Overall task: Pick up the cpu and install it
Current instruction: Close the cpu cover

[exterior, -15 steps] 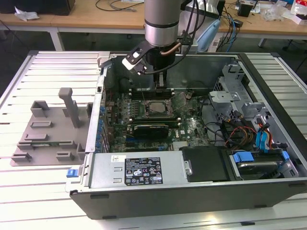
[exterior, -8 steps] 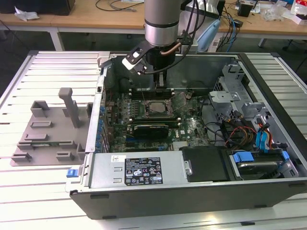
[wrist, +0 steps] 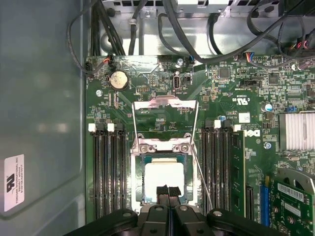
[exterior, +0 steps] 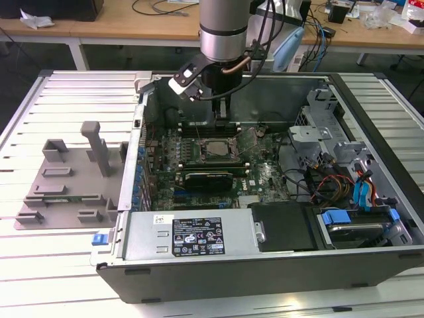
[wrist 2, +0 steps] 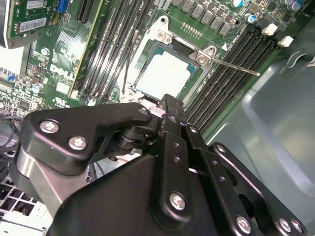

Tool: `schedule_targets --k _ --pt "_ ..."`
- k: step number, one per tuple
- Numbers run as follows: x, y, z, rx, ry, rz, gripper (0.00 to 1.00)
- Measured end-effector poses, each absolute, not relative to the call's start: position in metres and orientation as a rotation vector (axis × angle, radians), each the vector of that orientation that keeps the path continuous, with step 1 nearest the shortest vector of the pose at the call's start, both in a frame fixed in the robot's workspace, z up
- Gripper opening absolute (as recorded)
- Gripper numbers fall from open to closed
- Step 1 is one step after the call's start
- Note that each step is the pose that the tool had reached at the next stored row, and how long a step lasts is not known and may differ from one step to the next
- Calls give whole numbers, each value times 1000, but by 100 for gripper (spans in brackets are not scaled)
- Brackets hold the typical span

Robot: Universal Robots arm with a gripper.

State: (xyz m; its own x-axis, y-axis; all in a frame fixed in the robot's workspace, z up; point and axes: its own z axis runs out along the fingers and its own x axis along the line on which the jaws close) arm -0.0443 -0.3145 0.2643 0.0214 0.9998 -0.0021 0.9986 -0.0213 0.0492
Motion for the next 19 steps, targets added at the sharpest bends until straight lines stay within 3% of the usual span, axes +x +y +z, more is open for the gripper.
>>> schedule_targets --k 19 --pt "16 -316 273 2219 2172 51 11"
